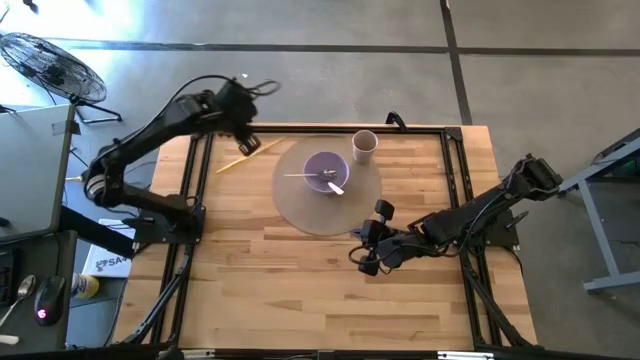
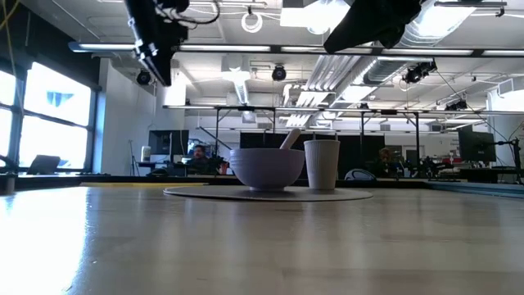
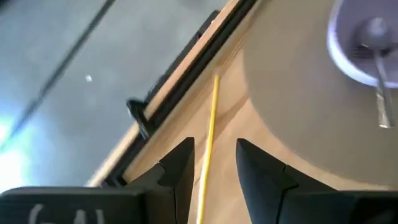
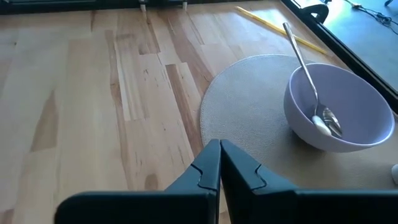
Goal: Pick & Place Utensil
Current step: Put the yellow straw into the brown cup on the brown mat
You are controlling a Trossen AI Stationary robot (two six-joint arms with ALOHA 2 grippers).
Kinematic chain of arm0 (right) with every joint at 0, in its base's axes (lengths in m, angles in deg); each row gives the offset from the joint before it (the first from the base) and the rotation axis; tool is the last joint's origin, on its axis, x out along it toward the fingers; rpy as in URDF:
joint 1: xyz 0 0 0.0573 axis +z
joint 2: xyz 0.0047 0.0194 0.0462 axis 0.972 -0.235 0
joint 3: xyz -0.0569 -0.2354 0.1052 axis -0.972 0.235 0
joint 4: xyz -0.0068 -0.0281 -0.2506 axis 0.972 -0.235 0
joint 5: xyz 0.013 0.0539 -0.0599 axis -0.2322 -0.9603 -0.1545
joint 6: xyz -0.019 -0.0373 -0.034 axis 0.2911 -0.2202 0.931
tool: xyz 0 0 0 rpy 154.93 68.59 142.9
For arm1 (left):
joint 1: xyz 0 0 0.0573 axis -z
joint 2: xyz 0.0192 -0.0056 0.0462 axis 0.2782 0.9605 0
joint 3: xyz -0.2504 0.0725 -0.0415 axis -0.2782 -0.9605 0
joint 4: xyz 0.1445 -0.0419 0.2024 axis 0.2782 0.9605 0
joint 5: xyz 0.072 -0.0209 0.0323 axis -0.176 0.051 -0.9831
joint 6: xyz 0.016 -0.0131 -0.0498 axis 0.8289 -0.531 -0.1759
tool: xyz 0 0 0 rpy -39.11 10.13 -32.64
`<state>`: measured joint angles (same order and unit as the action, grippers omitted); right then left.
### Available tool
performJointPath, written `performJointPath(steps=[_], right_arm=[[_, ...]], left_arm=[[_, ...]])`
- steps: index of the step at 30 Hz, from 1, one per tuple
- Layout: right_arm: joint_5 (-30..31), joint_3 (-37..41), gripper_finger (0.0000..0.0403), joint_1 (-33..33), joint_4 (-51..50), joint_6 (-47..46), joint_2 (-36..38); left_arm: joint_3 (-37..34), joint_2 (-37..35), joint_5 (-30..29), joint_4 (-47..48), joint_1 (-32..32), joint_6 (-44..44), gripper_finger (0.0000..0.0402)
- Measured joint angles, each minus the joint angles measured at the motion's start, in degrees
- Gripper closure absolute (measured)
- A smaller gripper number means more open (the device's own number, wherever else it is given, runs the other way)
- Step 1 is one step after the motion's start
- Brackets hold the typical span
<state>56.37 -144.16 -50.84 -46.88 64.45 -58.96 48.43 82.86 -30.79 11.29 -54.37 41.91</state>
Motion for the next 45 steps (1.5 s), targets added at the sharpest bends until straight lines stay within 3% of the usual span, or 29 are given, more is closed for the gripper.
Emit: performJointPath(steps=[6,12,18,24,27,30,34,41,45], right_arm=[[-0.1,0.0,0.0396,-0.4,1.2,0.0,0.0],[-0.1,0.0,0.0395,-0.5,2.6,0.0,0.0],[-0.2,0.0,0.0385,-0.5,2.6,0.3,0.0],[-0.1,0.0,0.0370,-0.5,2.6,0.5,0.0],[-0.2,0.0,0.0364,-0.5,2.6,0.5,0.0],[-0.1,0.0,0.0360,-0.5,2.6,0.5,0.0],[-0.1,0.0,0.0359,-0.5,2.6,0.1,0.0],[-0.2,0.0,0.0355,-0.5,2.5,0.1,0.0],[-0.2,0.0,0.0356,-0.4,2.5,0.1,0.0]], left_arm=[[-13.4,-2.3,9.1,-11.4,-8.9,-2.9,0.0287],[-23.9,3.1,13.9,-25.5,-12.5,-7.0,0.0287],[-24.3,11.8,16.7,-32.4,-12.4,-7.6,0.0282],[-24.4,18.9,13.7,-33.9,-12.9,-5.7,0.0237],[-24.4,20.5,11.5,-34.3,-13.0,-5.6,0.0211],[-24.4,21.1,13.6,-34.1,-13.3,-4.7,0.0195],[-24.4,22.4,16.6,-34.1,-13.3,-4.7,0.0191],[-24.3,24.8,12.0,-34.8,-13.2,-4.7,0.0190],[-24.2,25.2,12.9,-34.8,-13.2,-4.7,0.0190]])
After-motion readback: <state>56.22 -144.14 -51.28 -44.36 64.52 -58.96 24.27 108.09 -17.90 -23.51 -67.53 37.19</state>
